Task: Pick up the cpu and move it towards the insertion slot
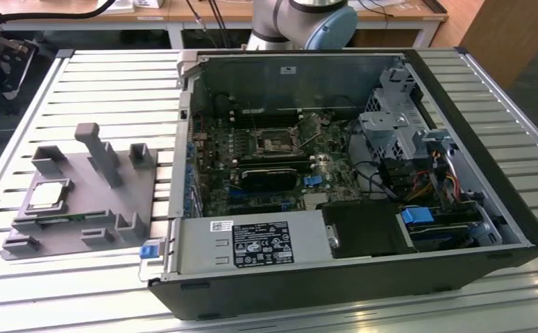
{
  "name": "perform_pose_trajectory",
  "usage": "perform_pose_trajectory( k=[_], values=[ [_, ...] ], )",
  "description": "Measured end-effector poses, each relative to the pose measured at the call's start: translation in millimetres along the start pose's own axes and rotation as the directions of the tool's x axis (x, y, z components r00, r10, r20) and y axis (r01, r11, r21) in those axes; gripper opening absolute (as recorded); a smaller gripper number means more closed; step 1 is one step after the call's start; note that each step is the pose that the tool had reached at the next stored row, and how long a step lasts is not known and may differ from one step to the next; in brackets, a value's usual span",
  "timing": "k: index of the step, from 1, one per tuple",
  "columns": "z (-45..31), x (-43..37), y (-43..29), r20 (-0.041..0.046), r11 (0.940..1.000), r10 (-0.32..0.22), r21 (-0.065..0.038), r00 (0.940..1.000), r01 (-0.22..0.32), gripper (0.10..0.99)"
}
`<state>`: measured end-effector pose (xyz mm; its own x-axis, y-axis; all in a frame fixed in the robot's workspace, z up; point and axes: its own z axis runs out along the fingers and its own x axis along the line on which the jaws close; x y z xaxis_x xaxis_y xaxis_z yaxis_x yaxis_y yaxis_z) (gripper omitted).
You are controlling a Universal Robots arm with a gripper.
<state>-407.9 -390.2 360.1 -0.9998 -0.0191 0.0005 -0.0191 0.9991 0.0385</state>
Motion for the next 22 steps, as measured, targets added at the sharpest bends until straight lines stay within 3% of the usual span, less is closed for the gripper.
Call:
perform_pose_trajectory(
  k=[22],
  values=[
    [6.6, 6.5, -0.1, 0.0, 1.0, 0.0, 0.0, 1.0, 0.0, 0.106]
  ],
)
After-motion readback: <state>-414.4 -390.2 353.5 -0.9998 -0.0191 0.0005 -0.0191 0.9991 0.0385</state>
